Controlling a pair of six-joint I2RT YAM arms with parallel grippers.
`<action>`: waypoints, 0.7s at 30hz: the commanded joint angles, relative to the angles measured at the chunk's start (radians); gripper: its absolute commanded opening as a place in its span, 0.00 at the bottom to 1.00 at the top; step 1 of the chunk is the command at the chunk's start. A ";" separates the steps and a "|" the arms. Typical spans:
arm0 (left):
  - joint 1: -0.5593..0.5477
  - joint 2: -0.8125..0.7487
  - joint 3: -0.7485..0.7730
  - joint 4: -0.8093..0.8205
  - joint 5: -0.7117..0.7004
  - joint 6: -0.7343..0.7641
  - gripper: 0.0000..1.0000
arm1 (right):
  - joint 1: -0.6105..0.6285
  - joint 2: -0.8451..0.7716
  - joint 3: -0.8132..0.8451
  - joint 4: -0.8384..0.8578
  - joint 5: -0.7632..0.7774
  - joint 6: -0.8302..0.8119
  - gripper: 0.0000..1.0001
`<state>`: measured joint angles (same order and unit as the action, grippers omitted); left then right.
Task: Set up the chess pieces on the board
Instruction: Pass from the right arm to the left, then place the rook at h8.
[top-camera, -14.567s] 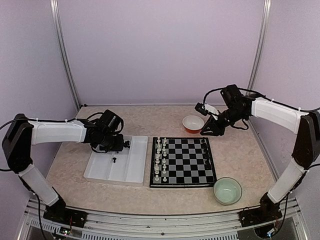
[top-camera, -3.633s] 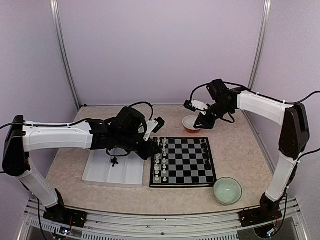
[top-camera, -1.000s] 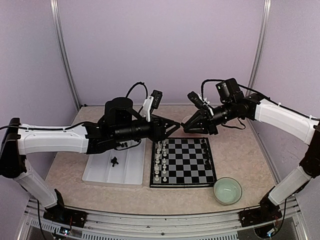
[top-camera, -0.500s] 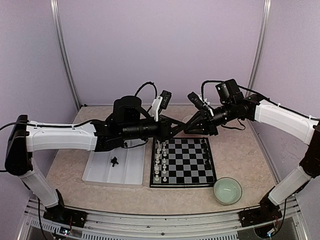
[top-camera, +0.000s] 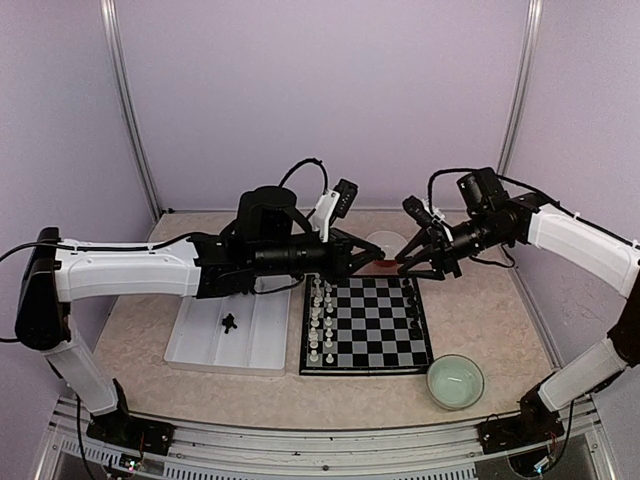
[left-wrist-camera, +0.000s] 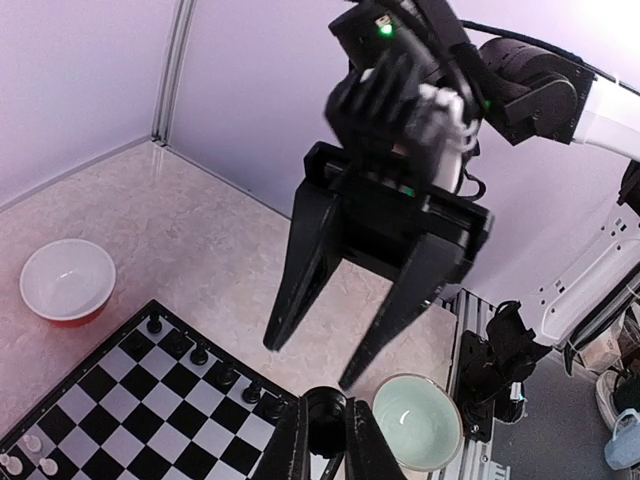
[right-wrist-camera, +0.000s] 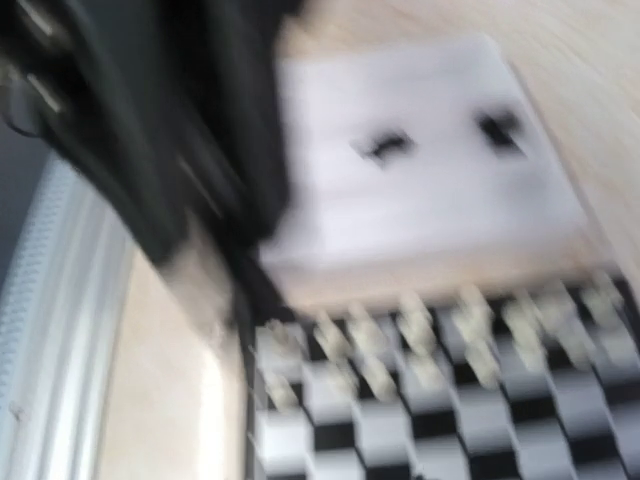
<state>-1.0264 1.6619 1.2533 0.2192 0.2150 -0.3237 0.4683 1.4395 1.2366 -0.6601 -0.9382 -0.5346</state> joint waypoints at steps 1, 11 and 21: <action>-0.047 0.066 0.101 -0.135 -0.027 0.122 0.09 | -0.160 -0.089 -0.092 -0.164 0.054 -0.157 0.39; -0.158 0.362 0.441 -0.453 -0.064 0.298 0.08 | -0.501 -0.142 -0.268 0.062 0.192 0.015 0.39; -0.207 0.581 0.618 -0.607 -0.079 0.321 0.08 | -0.526 -0.155 -0.351 0.192 0.252 0.118 0.39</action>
<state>-1.2217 2.1998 1.8217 -0.3153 0.1474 -0.0284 -0.0513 1.3174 0.9188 -0.5484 -0.7181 -0.4812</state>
